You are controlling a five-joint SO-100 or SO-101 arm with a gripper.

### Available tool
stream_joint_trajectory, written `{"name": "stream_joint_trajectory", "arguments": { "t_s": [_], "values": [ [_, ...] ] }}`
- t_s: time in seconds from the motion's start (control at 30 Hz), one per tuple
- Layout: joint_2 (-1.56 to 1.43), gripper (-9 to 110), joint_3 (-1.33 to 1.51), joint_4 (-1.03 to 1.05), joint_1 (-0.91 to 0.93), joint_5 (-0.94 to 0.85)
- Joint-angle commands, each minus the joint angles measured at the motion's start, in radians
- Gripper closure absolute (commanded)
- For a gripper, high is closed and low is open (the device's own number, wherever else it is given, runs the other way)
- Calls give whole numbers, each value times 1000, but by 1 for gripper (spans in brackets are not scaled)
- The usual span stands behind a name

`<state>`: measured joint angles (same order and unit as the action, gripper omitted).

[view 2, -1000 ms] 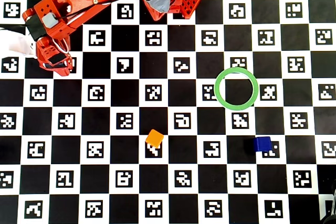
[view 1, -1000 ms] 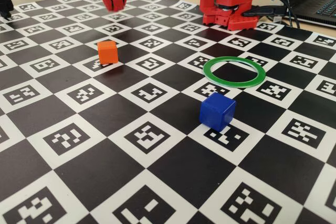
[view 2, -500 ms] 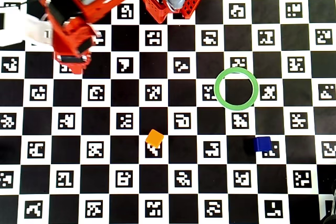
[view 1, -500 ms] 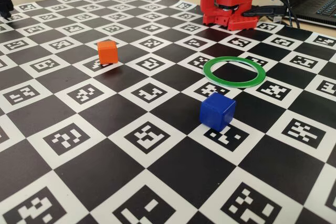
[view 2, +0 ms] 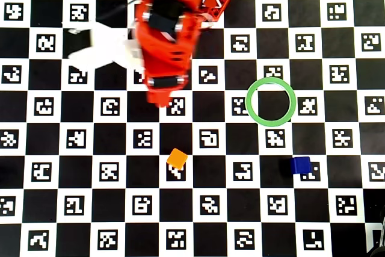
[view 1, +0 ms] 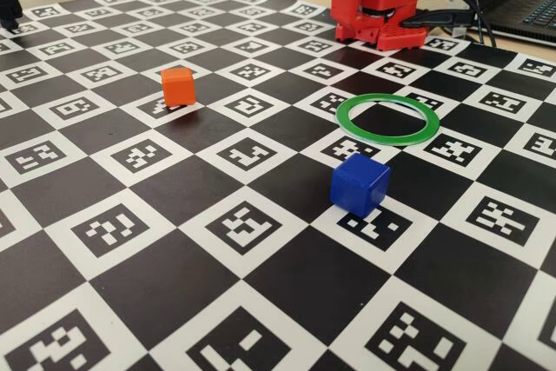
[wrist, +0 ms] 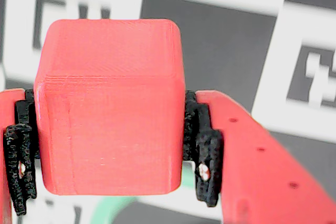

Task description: Grab the red cube then put it in the green circle then put the blue cube on top and finally the orange cube on top

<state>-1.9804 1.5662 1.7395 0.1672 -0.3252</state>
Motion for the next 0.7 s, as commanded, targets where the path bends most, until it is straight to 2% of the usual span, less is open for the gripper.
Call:
{"name": "stream_joint_trajectory", "arguments": {
  "t_s": [0.0, 0.4, 0.67],
  "values": [
    [-97, 97, 32, -2, -164, 132],
    [31, 96, 63, -95, -545, 469],
    [71, 98, 80, -267, -650, 818]
  ]
}}
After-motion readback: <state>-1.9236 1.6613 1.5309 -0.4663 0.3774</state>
